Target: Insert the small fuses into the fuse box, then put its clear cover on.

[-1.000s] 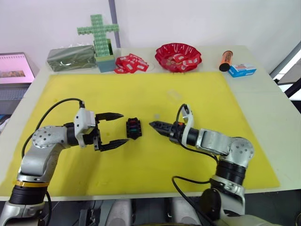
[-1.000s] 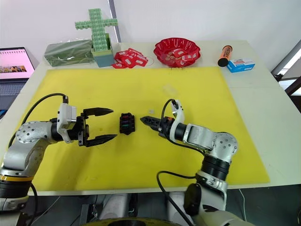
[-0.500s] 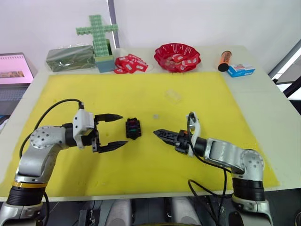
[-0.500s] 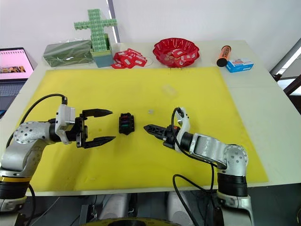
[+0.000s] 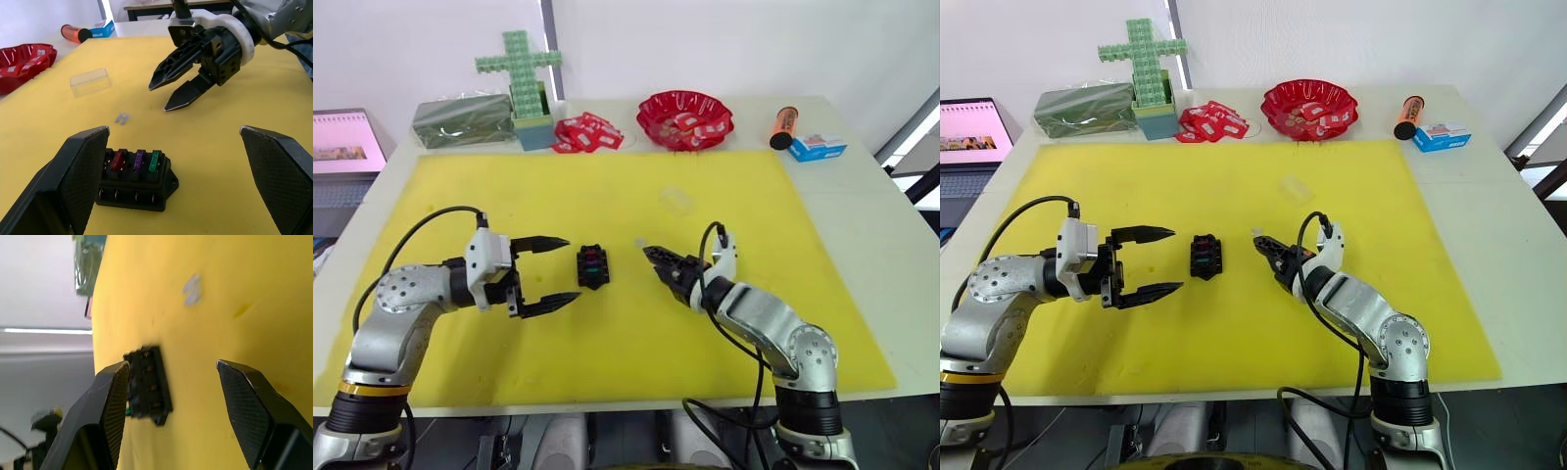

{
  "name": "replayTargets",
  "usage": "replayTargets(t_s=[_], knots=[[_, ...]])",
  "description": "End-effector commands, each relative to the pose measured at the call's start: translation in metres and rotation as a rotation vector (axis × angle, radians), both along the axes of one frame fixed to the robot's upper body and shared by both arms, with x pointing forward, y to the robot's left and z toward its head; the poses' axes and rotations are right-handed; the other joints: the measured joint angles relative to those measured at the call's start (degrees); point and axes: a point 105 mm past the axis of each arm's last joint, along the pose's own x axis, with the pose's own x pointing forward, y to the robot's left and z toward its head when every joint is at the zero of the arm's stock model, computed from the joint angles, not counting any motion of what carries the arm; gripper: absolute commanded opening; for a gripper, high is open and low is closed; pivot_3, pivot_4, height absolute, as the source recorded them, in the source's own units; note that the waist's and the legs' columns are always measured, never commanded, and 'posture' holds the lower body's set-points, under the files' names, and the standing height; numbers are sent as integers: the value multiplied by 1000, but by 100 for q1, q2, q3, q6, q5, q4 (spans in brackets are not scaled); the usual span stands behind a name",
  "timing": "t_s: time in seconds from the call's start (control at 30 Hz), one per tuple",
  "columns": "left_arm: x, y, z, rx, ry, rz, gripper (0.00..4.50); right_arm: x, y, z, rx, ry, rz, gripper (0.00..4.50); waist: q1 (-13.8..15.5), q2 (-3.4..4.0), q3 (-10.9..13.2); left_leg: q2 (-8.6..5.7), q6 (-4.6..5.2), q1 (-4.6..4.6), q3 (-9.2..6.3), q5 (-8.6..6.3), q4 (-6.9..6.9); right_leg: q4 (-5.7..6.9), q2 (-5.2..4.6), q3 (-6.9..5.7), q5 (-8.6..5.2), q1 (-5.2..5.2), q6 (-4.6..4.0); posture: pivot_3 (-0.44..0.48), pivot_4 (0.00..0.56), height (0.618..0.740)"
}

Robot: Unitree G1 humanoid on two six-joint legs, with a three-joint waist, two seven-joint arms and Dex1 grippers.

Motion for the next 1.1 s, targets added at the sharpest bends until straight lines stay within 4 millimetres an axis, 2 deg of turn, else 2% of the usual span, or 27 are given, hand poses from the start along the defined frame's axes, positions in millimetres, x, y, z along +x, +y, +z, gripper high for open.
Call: replayTargets(t_s=[0.03, 0.43, 0.77, 1.1], knots=[[-1, -4, 11, -7, -47, -15, 4500, 2, 6, 12, 27, -43, -13, 2963, 1, 0, 0, 0, 0, 0, 0, 0, 0, 0, 0, 0, 0, 0, 0, 0, 150, 740], [2, -2, 14, -9, -54, 2, 4500, 21, 15, 9, 38, -58, -19, 2963, -1, 1, 0, 0, 0, 0, 1, 0, 0, 0, 0, 0, 0, 0, 0, 0, 150, 740], [4, 0, 8, -14, -52, 8, 4500, 37, 19, 8, 57, -74, -59, 2963, -3, 1, 1, 0, 0, 1, 1, 0, 1, 4, 0, 0, 1, 0, 1, 0, 150, 740], [5, 2, 6, -9, -54, 4, 4500, 38, 20, 0, 47, -62, -83, 2963, -8, 1, 0, -1, 0, 1, 1, 0, 2, 7, 0, 0, 1, 0, 1, 0, 150, 740]])
